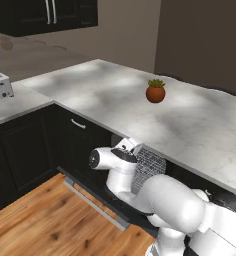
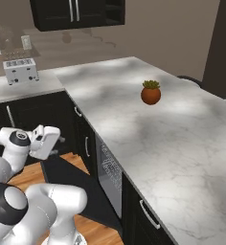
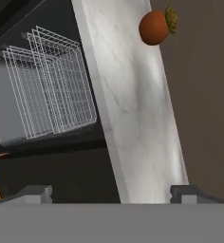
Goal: Open the dishwasher door and pull out the top rack.
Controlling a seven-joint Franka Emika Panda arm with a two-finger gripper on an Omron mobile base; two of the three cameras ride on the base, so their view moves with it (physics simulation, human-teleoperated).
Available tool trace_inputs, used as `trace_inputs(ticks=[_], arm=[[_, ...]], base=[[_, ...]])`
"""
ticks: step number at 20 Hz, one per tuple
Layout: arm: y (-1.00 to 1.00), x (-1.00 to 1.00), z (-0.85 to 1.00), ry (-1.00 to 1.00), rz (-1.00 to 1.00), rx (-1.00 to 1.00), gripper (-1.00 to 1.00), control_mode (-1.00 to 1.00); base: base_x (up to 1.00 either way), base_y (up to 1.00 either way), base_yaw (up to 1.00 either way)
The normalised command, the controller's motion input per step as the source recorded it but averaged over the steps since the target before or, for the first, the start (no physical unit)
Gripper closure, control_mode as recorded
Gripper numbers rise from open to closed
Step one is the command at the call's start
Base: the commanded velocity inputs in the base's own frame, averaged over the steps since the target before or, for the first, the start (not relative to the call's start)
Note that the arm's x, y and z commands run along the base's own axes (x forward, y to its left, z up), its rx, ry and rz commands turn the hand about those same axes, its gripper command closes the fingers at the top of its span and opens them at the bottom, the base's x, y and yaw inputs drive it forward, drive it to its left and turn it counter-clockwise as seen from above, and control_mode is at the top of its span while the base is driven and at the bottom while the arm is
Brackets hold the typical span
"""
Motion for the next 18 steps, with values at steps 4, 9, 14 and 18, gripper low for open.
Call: trace_inputs(ticks=[4,9,14,18], arm=[[-0.12,0.34,-0.37,0.08,0.00,0.00,-1.00,-1.00],[-0.07,0.34,-0.47,0.09,0.01,0.00,-1.00,-1.00],[-0.05,0.32,-0.43,0.08,0.01,0.00,-1.00,-1.00],[-0.01,0.28,-0.43,0.06,0.01,0.00,-1.00,-1.00]], base=[[0.00,0.00,0.00],[0.00,0.00,0.00],[0.00,0.00,0.00],[0.00,0.00,0.00]])
